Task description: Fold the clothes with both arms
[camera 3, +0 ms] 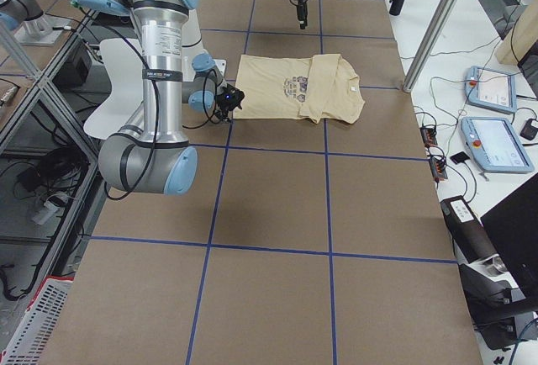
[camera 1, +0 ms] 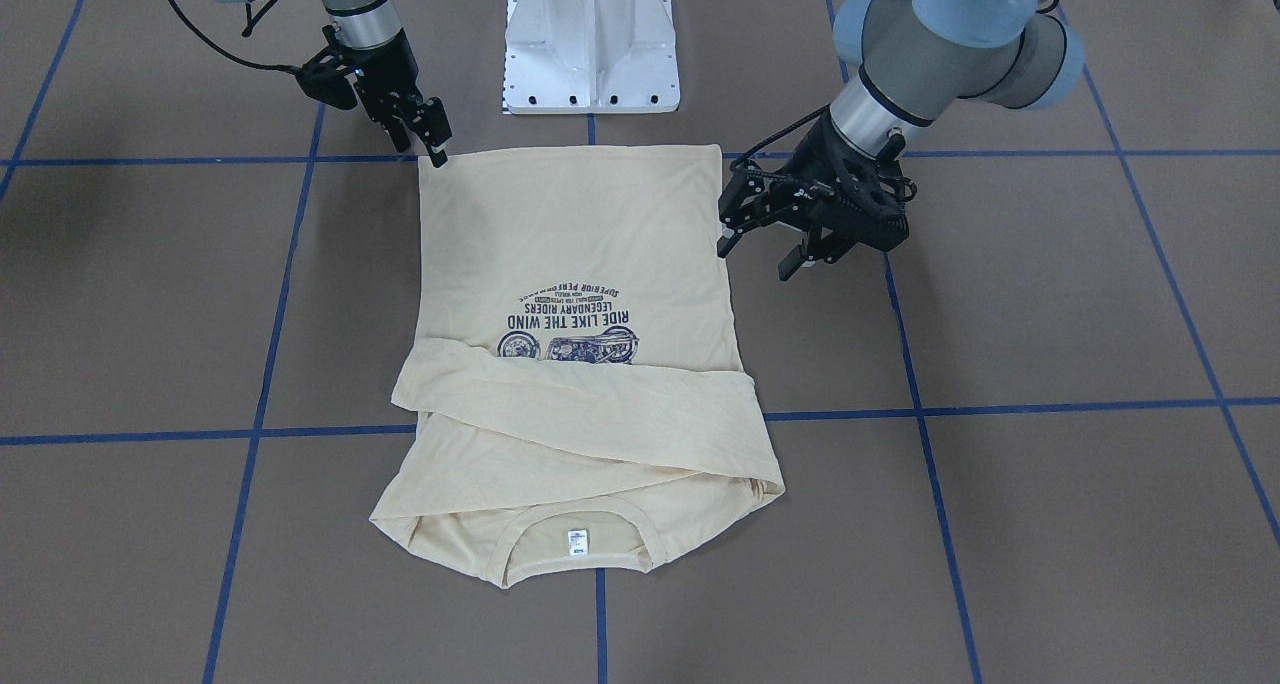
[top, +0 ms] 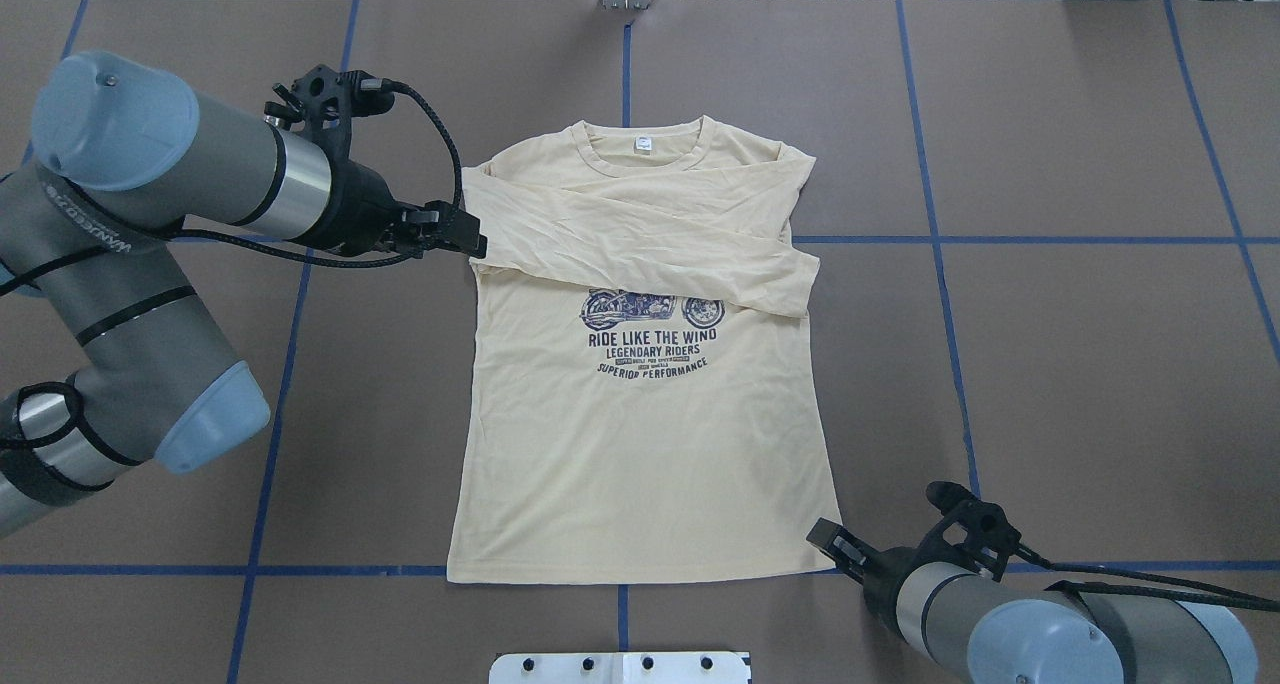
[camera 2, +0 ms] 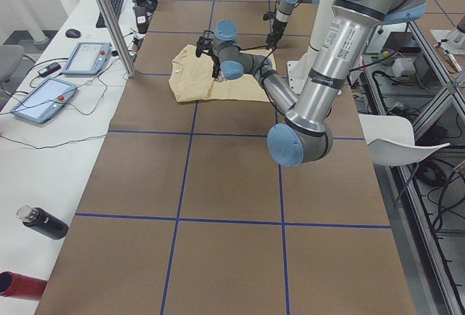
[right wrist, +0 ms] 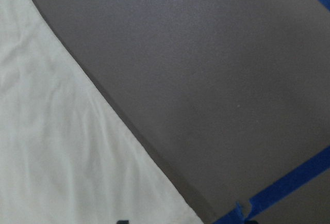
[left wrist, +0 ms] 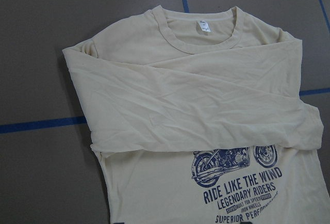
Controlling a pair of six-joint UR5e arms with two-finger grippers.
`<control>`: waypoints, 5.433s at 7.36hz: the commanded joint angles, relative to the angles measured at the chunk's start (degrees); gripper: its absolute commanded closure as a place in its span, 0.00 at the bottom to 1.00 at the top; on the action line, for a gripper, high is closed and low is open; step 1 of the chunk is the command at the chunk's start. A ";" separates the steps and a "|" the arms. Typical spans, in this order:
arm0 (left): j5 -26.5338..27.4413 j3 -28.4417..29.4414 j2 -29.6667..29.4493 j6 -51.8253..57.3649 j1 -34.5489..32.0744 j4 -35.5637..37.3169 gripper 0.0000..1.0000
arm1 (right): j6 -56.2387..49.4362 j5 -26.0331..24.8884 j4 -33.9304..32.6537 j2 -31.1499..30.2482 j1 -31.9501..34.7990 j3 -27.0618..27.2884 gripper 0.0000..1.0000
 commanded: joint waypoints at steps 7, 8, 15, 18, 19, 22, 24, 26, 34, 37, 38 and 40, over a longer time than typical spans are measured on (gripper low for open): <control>-0.06 0.13 0.07 0.00 0.01 0.00 0.21 | 0.08 0.13 0.01 0.00 -0.19 -0.17 0.22; -0.06 0.13 0.07 0.00 0.01 0.00 0.21 | 0.08 0.13 0.01 0.00 -0.19 -0.18 0.22; -0.06 0.13 0.16 -0.26 0.01 0.00 0.22 | 0.16 0.13 0.01 -0.08 -0.10 0.35 1.00; 1.34 -0.82 0.60 -15.48 3.06 0.00 0.22 | 0.16 1.09 -0.17 -0.88 0.16 2.72 1.00; 3.00 -3.62 5.56 -19.47 7.00 -0.09 0.22 | 0.16 1.27 -0.17 -0.88 0.16 2.99 1.00; 13.06 -10.32 15.18 -32.57 19.98 0.00 0.29 | 0.25 2.50 -0.17 -0.88 0.07 3.34 1.00; 15.75 -10.15 16.23 -37.25 26.87 0.78 0.42 | 0.34 2.86 -0.08 -0.88 0.07 3.34 1.00; 16.64 -9.63 16.07 -39.99 29.97 1.23 0.50 | 0.34 2.86 -0.08 -0.79 0.07 3.34 1.00; 16.64 -8.04 15.28 -39.99 31.74 2.37 0.59 | 0.34 2.77 -0.08 -0.88 0.07 3.34 1.00; 16.64 -7.87 15.19 -39.90 31.83 2.37 0.64 | 0.34 2.77 -0.08 -0.88 0.07 3.34 1.00; 16.64 -7.78 15.19 -39.90 31.83 2.46 0.72 | 0.34 2.77 -0.08 -0.88 0.07 3.34 1.00; 16.64 -7.69 15.19 -39.90 31.74 2.46 1.00 | 0.34 2.77 -0.08 -0.88 0.07 3.34 1.00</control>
